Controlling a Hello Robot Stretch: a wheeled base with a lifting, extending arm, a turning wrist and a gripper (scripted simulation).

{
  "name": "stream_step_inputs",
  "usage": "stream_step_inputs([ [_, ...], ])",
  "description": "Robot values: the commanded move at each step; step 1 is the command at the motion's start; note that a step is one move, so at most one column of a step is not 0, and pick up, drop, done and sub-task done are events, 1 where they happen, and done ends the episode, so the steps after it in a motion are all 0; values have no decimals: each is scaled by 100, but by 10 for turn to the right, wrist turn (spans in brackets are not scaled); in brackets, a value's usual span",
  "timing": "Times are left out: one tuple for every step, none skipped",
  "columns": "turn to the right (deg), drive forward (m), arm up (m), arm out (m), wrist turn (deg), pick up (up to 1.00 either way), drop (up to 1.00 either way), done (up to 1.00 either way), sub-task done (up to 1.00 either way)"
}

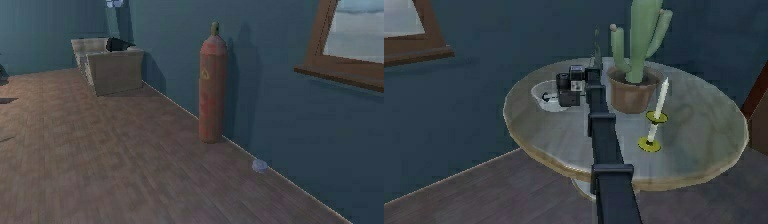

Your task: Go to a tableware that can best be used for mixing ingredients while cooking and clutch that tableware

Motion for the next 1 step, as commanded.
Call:
stream_step_inputs([
  [0,0,0,0,0,0,0,100,0],
])
